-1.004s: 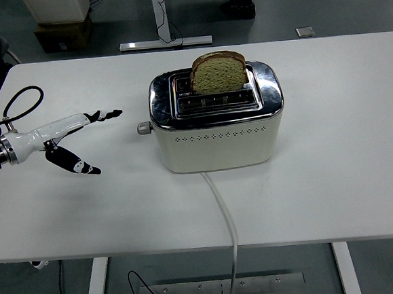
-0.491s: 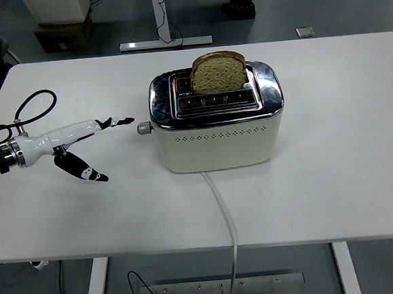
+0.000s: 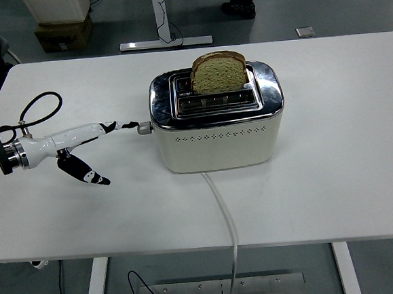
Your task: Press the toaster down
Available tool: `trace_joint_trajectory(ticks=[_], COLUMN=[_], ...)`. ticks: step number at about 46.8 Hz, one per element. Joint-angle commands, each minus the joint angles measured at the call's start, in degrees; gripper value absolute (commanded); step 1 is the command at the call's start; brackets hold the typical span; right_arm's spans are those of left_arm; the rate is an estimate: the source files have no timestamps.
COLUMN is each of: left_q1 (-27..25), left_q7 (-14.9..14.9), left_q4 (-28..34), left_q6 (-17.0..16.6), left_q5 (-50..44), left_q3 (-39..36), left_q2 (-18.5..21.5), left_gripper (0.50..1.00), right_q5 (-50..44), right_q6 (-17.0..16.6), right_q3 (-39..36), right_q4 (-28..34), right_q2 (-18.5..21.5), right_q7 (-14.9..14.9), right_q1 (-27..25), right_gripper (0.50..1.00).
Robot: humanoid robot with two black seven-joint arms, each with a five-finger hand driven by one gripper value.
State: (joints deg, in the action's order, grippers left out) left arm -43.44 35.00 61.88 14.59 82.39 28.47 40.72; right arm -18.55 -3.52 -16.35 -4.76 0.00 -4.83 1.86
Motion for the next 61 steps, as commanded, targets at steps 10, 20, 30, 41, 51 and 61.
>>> trace_joint_trajectory(ticks=[10,20,30,41,51,61], left_q1=[0.11,0.02,0.02,0.46,0.37,0.37], left_q7=[0.00,0.00,0.00,0.00,0.00,0.00], left_q4=[-0.09,-0.18,-0.35,-0.79,-2.37,-3.08], left_q6=[-0.08,-0.08,-0.17,-0.26,-0.35,-1.58], left_q5=[0.23,1.02,1.02,1.02,1.02,1.02], left_q3=[-0.08,-0.08,-1.13,-1.22,-2.01,-3.06], left_q2=[-0.47,-0.73,-0.90,-0.99,-2.05,-3.10], left_gripper=[1.000,1.000,1.000,1.000,1.000,1.000], right_q5=[0.00,0.00,0.00,0.00,0.00,0.00], right_q6=[0.00,0.00,0.00,0.00,0.00,0.00], right_q3=[0.00,0.00,0.00,0.00,0.00,0.00], right_q4=[0.01,-0.08,0.01,0.01,0.01,0.01], right_q2=[0.00,0.00,0.00,0.00,0.00,0.00], right_q7=[0.00,0.00,0.00,0.00,0.00,0.00], right_q1=[-0.01,-0.01,-0.01,-0.01,-0.01,-0.01], right_gripper=[0.998,0.998,0.998,0.998,0.998,0.998])
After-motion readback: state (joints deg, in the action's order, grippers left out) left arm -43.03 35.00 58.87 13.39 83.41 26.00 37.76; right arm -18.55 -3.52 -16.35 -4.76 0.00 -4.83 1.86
